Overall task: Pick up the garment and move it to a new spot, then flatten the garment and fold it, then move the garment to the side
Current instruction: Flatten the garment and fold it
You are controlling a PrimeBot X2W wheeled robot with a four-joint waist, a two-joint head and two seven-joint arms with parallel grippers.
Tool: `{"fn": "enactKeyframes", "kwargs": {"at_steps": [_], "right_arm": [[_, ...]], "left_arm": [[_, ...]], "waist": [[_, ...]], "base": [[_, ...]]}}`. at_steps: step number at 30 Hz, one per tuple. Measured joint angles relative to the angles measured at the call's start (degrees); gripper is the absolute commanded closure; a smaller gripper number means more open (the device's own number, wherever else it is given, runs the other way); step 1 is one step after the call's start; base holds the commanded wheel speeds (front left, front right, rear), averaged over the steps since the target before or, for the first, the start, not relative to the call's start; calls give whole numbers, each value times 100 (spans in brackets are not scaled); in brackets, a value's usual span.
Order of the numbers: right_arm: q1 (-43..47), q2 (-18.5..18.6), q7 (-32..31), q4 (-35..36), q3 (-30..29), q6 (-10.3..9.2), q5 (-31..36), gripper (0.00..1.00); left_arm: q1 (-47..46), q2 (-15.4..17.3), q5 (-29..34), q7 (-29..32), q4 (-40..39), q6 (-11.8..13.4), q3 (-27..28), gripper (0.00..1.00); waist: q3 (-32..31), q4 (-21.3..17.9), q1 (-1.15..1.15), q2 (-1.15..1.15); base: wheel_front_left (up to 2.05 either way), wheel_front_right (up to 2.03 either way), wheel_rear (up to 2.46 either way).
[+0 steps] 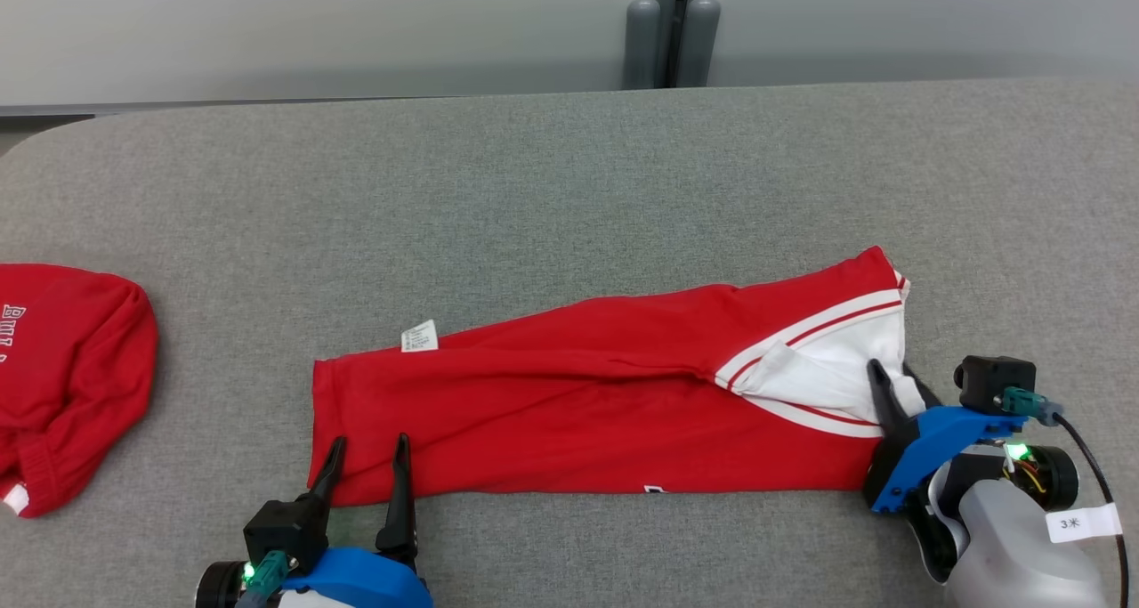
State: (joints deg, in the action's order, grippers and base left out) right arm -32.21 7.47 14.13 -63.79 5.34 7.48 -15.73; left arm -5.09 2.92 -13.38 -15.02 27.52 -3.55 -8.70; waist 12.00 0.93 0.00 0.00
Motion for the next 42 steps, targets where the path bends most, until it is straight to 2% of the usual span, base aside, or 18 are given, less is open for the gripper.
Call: {"fn": "enactKeyframes", "kwargs": {"at_steps": [6, 10, 12, 15, 18, 23, 27, 33, 34, 39, 40, 41, 42], "right_arm": [[23, 208, 87, 15, 22, 37, -216, 100], [228, 746, 85, 388, -321, 7, -208, 100], [327, 875, 83, 684, -514, 1, -145, 100], [444, 808, 83, 1201, -547, 1, -43, 100], [556, 582, 85, 1796, -352, 1, -63, 100], [738, 196, 89, 2664, 550, 1, -365, 100], [809, 37, 89, 3038, 1383, 1, -723, 100], [760, -101, 90, 2977, 2372, 1, -1182, 100], [635, -177, 90, 2804, 2687, 1, -1329, 100], [405, -315, 90, 2508, 3016, 1, -1463, 100], [363, -342, 89, 2458, 3077, 1, -1504, 95], [295, -398, 89, 2483, 3189, 1, -1670, 0], [285, -408, 90, 2563, 3219, 1, -1728, 0]], "left_arm": [[-18, 1, -21, 1, 26, 4, 4, 0], [-6, 1, -26, 1, 43, 7, 30, 0], [1, -8, -43, 1, 42, 7, 29, 0], [34, -1, -73, 1, 51, 7, 30, 0], [62, -2, -121, 1, 58, 5, -5, 0], [116, -4, -176, 0, 108, 2, -152, 0], [118, -3, -215, 0, 123, -2, -253, 0], [164, -3, -223, 0, 157, -3, -369, 0], [203, -2, -232, 0, 170, -2, -427, 0], [257, -1, -235, 1, 177, -2, -476, 0], [257, -1, -235, 0, 177, -2, -480, 0], [258, -1, -257, 1, 176, 5, -481, 0], [258, -1, -272, 1, 175, 20, -474, 0]], "waist": [[-59, -65, 0, 0], [-142, -119, 0, 0], [-195, -137, 0, 0], [-269, -163, 1, 0], [-335, -172, 0, 0], [-437, -76, 0, 0], [-514, 126, 0, 0], [-604, 531, 0, 0], [-622, 749, 0, 0], [-579, 1028, 0, 0], [-563, 1065, 0, 0], [-524, 1113, 0, 0], [-521, 1104, 0, 0]], "base": [[0, 0, 0], [0, 0, 0], [0, 0, 0], [0, 0, 0], [0, 0, 0], [0, 0, 0], [0, 0, 0], [0, 0, 0], [0, 0, 0], [0, 0, 0], [0, 0, 0], [0, 0, 0], [0, 0, 0]]}}
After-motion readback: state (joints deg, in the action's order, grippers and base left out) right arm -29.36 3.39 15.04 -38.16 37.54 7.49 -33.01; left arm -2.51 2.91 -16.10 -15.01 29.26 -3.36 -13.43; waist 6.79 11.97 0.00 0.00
